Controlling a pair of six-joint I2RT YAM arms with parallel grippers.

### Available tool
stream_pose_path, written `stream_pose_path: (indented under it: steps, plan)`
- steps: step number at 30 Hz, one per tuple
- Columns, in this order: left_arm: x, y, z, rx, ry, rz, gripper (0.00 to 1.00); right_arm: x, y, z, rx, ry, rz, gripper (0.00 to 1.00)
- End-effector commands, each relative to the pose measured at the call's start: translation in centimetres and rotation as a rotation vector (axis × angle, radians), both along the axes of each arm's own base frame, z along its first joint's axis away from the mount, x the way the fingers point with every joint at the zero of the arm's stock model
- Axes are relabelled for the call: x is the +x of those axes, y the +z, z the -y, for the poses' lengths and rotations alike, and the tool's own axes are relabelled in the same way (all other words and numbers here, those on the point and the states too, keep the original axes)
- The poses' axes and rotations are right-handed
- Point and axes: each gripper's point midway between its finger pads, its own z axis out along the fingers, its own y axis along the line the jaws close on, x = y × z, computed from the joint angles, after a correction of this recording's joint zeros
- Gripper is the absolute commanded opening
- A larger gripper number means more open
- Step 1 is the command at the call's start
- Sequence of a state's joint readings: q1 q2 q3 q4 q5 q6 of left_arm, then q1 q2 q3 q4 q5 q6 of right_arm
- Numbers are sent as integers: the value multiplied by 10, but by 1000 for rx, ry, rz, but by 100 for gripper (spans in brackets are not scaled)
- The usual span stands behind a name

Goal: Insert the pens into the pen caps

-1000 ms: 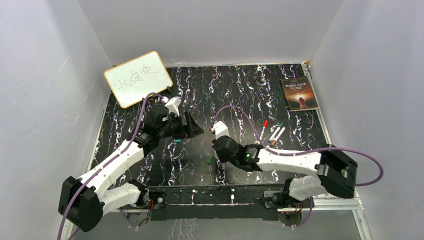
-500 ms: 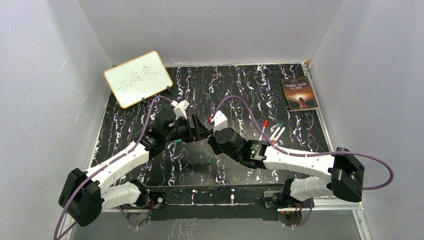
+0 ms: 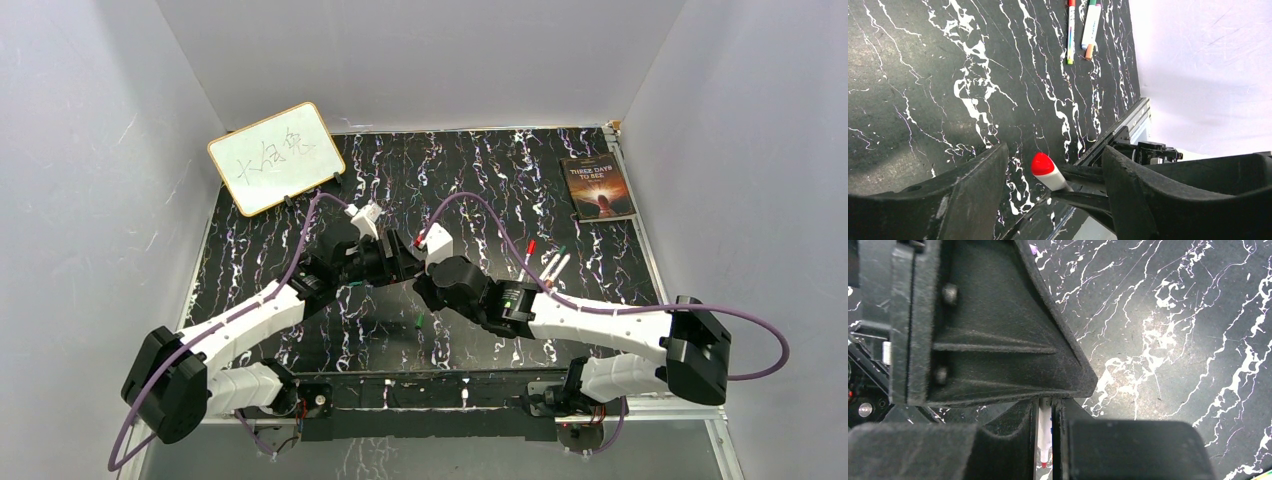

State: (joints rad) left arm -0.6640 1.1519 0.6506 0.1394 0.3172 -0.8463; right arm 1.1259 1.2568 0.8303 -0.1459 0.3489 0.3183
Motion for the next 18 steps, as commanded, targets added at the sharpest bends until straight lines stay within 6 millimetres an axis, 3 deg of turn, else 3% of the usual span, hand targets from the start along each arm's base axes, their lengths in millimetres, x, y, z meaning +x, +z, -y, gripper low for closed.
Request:
stream_pose_path:
  steps: [1,2,5,9,17,18]
  plan:
    - [2,15,8,-42,-5,30,62,5,50,-16,137,15,70,0]
    - [2,16,9,-46,-4,31,57,5,50,-16,138,17,69,0]
    - [3,19,9,-47,1,36,26,4,48,-16,138,15,65,0]
    - [3,22,9,-50,-5,42,2,5,48,-16,138,16,67,0]
    - [8,28,5,-69,38,80,0,5,53,-16,158,3,65,0]
    - [9,31,3,-71,52,96,0,5,56,-14,172,-7,65,5]
